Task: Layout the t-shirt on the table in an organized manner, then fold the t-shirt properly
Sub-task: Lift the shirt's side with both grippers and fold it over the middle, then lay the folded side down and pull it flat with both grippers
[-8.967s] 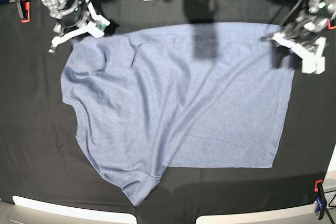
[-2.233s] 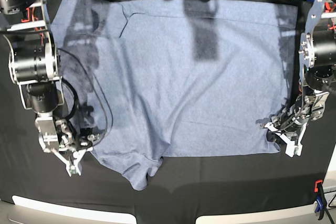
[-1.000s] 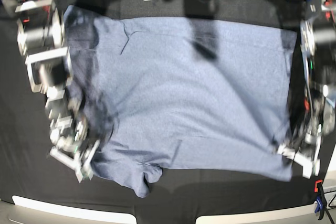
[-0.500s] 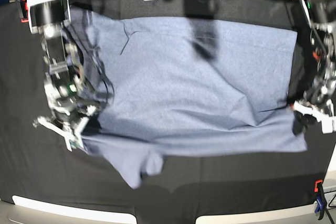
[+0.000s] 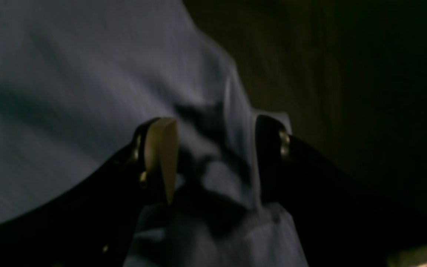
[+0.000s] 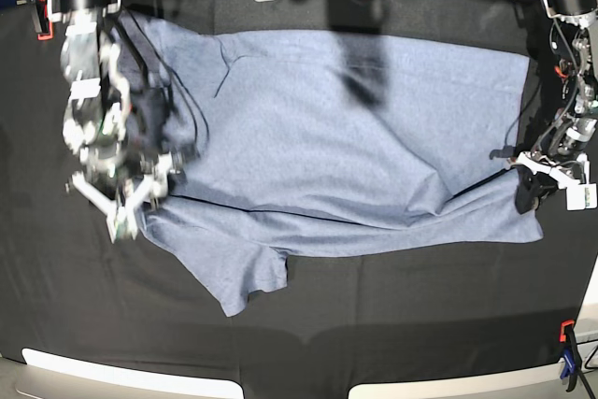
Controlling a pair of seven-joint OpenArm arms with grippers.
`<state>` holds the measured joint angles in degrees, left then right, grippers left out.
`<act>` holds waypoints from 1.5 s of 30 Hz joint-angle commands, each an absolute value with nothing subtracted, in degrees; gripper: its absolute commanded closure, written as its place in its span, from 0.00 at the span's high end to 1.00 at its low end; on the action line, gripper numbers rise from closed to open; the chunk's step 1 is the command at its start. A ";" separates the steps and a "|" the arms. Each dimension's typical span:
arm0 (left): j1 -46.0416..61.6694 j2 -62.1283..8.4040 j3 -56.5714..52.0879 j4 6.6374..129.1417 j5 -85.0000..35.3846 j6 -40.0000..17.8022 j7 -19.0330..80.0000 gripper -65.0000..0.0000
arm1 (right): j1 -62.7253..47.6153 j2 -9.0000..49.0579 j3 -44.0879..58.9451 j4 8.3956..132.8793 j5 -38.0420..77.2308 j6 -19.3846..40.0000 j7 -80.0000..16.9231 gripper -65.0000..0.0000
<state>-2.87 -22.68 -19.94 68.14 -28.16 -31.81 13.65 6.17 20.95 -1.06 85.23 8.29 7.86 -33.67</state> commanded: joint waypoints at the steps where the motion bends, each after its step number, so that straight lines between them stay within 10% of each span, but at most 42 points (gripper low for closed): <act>1: -3.99 -23.66 -20.32 69.32 -29.02 -32.21 11.94 0.00 | 10.00 21.41 -0.71 85.56 9.63 7.86 -32.88 0.50; 18: -3.97 -23.66 -20.32 69.32 -28.58 -32.21 11.99 0.00 | 48.25 15.88 -0.78 24.99 8.75 16.08 -37.12 0.48; 24: -3.97 -23.66 -20.32 69.32 -28.58 -32.21 11.99 0.00 | 47.77 15.35 -0.75 23.75 8.95 16.58 -39.64 0.47; 33: -3.99 -23.68 -20.32 69.32 -28.58 -32.21 11.97 0.00 | 47.48 14.20 -0.75 24.05 4.43 16.51 -33.95 0.01; 45: -8.36 -23.66 -20.32 69.30 -28.51 -30.70 10.24 0.00 | 47.46 13.93 -0.78 39.86 0.99 16.47 -27.62 0.00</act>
